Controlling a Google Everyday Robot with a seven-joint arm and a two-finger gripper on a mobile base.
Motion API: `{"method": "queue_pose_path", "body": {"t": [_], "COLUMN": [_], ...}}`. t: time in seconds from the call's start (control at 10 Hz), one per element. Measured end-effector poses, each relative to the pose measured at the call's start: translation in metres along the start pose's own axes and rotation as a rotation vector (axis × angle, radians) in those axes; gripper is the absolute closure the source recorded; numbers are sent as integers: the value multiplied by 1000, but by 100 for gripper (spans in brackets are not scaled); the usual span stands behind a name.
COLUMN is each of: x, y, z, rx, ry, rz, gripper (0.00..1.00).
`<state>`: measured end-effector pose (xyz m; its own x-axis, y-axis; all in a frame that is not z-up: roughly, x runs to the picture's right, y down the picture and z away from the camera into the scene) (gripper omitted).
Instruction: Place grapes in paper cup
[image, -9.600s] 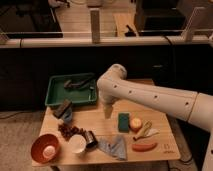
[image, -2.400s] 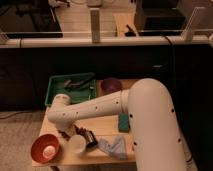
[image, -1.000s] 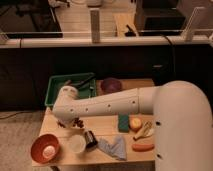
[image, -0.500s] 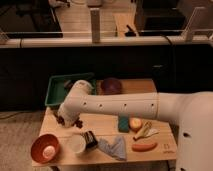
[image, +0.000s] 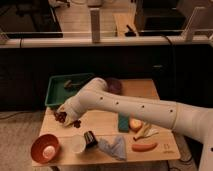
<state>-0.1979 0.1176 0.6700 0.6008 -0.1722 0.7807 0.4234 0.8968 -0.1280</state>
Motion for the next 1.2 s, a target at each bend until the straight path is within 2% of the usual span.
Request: {"method": "queue_pose_path", "body": {"t": [0.1,0.3,0.6,0.9,1.2], "x": [-3,-14,-31,-42,-54], "y": [0,2,14,32,45], "z": [-12,-25,-42,-55,-65], "rx": [40,94,180,236,267], "ry": [-47,-126,-291,-383,-430], "rz": [7,7,17,26,20], "gripper": [100,100,100,100,100]}}
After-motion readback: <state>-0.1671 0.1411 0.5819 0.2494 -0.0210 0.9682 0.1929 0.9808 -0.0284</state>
